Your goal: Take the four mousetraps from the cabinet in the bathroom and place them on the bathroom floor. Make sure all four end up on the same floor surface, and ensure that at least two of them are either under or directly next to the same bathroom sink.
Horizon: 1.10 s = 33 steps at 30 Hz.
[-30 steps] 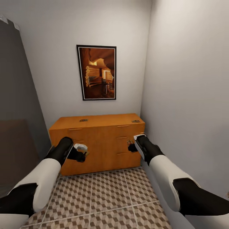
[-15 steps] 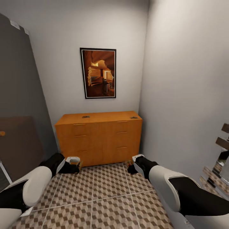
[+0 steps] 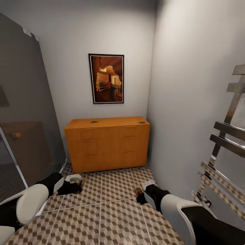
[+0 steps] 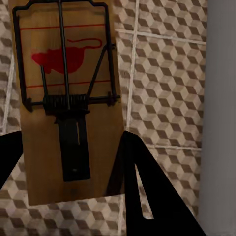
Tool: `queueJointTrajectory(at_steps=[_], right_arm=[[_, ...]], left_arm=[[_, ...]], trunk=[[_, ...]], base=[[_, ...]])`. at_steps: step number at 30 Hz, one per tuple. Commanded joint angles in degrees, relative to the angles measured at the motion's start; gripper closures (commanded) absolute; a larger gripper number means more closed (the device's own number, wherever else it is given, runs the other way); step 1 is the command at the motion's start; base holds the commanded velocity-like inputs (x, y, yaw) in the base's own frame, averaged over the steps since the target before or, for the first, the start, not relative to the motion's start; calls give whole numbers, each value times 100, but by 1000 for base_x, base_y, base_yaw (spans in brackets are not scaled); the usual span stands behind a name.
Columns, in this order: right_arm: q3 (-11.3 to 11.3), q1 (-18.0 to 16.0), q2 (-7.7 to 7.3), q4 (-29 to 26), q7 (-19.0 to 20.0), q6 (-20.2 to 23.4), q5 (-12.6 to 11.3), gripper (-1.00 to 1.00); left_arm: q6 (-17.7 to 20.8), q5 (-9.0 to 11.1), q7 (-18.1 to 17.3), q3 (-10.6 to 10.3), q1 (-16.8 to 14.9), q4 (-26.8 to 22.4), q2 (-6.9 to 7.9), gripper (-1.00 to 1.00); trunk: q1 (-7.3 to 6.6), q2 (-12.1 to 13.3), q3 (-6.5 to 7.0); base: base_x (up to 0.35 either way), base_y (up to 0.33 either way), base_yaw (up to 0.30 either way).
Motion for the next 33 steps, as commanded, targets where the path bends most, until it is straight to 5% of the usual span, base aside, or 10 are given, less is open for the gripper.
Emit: queueJointTrajectory(at_steps=[1, 6, 10, 15, 20, 26, 33], right_arm=[[9, 50, 3, 11, -25, -9, 25, 100], [14, 461, 3, 11, -16, -231, 22, 100], [34, 576, 3, 11, -7, -255, 35, 100], [35, 582, 3, 11, -8, -246, 35, 100], [35, 584, 3, 11, 17, -226, 29, 100], [35, 584, 3, 16, 33, -213, 26, 100], [35, 591, 3, 20, 17, -223, 32, 100]], left_arm=[[-8, -36, -27, 37, 1, -1, 9, 100], [-287, 85, 313, 42, 242, 13, 19, 100], [-662, 651, 821, 39, 456, 23, 0, 100], [-841, 742, 1071, 37, 688, 24, -80, 100], [-1671, 809, 1610, 37, 1334, 29, -162, 100], [-1919, 1073, 1752, 45, 1633, 33, -172, 100], [-2000, 1900, 1773, 46, 1945, 33, -185, 100]], trunk=[[-4, -5, -7], [-4, -5, -7], [-4, -5, -7], [-4, -5, -7], [-4, -5, -7], [-4, -5, -7], [-4, -5, -7]], base=[[-345, 0, 0], [-345, 0, 0], [-145, 0, 0], [-19, 0, 0], [-3, 0, 18], [0, 0, 212], [0, 0, 275]])
